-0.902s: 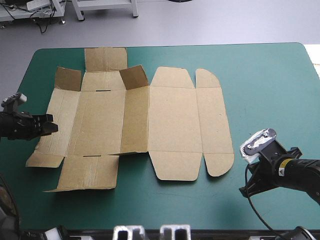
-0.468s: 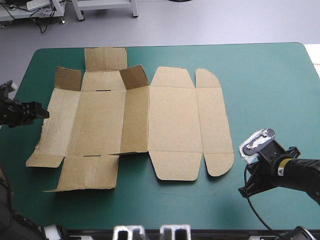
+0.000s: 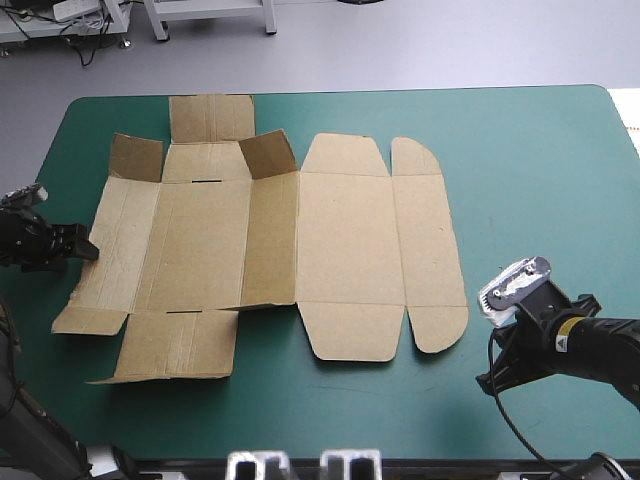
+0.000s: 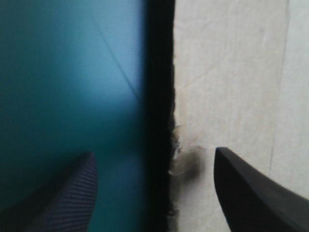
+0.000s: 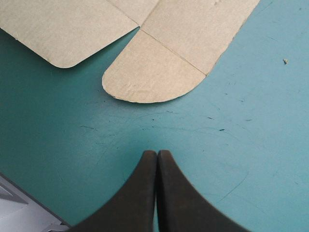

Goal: Fold the box

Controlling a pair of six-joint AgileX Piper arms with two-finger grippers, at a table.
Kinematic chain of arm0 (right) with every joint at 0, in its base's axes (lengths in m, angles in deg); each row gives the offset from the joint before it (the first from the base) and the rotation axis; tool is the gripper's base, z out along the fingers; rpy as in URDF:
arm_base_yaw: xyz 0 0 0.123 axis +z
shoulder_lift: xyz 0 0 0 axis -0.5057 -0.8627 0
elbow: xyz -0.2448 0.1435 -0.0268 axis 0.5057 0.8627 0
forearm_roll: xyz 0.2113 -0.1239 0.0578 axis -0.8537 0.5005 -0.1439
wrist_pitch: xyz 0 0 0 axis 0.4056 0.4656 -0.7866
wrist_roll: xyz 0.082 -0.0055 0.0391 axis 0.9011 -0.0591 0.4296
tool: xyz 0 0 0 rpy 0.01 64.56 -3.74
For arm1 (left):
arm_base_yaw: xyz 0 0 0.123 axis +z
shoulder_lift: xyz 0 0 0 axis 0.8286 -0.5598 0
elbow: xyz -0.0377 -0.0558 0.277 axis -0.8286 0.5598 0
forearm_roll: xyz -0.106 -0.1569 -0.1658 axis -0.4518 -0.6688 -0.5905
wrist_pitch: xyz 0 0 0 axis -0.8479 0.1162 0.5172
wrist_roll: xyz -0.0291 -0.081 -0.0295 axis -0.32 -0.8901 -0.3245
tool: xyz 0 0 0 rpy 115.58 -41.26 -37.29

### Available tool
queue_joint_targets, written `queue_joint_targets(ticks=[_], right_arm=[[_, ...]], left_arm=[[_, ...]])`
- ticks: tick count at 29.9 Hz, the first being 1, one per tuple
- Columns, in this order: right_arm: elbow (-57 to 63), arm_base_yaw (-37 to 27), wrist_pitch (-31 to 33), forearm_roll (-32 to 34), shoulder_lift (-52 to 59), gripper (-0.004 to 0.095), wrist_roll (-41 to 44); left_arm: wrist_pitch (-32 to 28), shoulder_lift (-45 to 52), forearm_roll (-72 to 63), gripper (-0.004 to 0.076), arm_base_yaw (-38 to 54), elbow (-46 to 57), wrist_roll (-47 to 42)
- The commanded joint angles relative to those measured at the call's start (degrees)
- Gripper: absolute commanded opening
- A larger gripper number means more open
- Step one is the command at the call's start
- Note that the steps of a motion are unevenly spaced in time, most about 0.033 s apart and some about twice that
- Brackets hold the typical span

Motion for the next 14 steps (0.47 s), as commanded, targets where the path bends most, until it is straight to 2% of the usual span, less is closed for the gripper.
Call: queue_joint_targets(ticks=[1,6,10,14], right_arm=[[-1.97,-0.25,-2.56,0.03,0.25,-0.0024,0.5],[-1.97,-0.25,-3.88,0.29,0.14,-0.0024,0.5],[-1.97,-0.25,-4.72,0.29,0.14,-0.0024,0.5],[-1.97,-0.25,-4.96,0.46,0.14,-0.0024,0.37]], left_arm=[[5.14,2.19,-0.43,0.0494,0.14,-1.34,-1.4],[5.29,2.2,-3.28,0.0494,0.14,1.51,-1.68],[5.29,2.72,-4.93,0.0494,-0.32,8.91,-1.84],[5.29,3.12,-8.66,0.0494,-1.03,15.84,2.44]])
